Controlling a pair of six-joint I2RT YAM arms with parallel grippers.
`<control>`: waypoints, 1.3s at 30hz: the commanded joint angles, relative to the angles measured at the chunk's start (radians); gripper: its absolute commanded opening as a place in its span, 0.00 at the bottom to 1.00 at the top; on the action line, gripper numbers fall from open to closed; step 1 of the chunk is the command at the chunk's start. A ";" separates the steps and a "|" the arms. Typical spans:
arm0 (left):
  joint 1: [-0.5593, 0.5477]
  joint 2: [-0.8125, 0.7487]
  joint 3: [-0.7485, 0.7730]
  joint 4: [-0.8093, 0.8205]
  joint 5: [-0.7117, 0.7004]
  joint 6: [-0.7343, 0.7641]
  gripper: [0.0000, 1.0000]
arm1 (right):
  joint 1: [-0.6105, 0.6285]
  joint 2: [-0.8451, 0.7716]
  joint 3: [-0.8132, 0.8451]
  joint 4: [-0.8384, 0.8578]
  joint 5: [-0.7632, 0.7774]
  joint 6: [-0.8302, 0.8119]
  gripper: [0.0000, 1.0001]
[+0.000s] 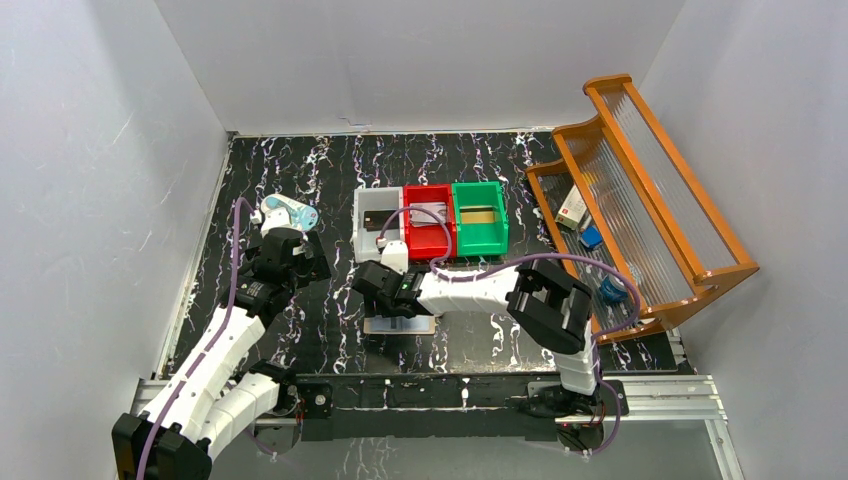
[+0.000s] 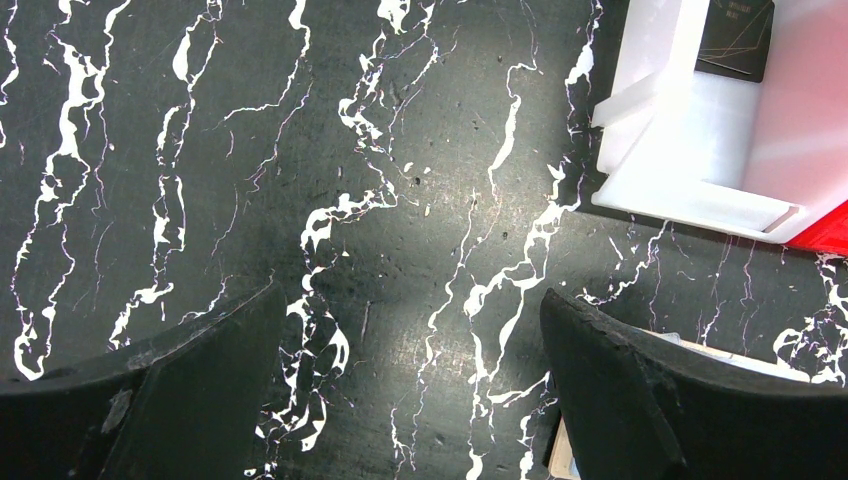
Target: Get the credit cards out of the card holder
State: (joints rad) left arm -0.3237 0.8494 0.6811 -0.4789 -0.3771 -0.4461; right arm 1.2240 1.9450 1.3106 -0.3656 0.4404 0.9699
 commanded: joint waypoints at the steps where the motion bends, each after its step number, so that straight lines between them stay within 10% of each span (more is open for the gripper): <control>1: 0.005 -0.002 0.006 -0.007 -0.002 0.000 0.98 | -0.004 0.076 0.023 -0.107 0.007 0.027 0.75; 17: 0.004 0.000 0.006 -0.007 0.004 0.000 0.98 | -0.003 0.101 -0.001 -0.015 -0.073 -0.001 0.79; 39: 0.003 -0.006 0.004 -0.007 0.010 0.001 0.98 | -0.054 0.005 -0.198 0.256 -0.242 0.038 0.62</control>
State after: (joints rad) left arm -0.3237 0.8536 0.6811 -0.4786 -0.3622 -0.4461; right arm 1.1980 1.9049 1.2343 -0.2832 0.3847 0.9443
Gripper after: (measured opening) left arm 0.983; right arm 0.654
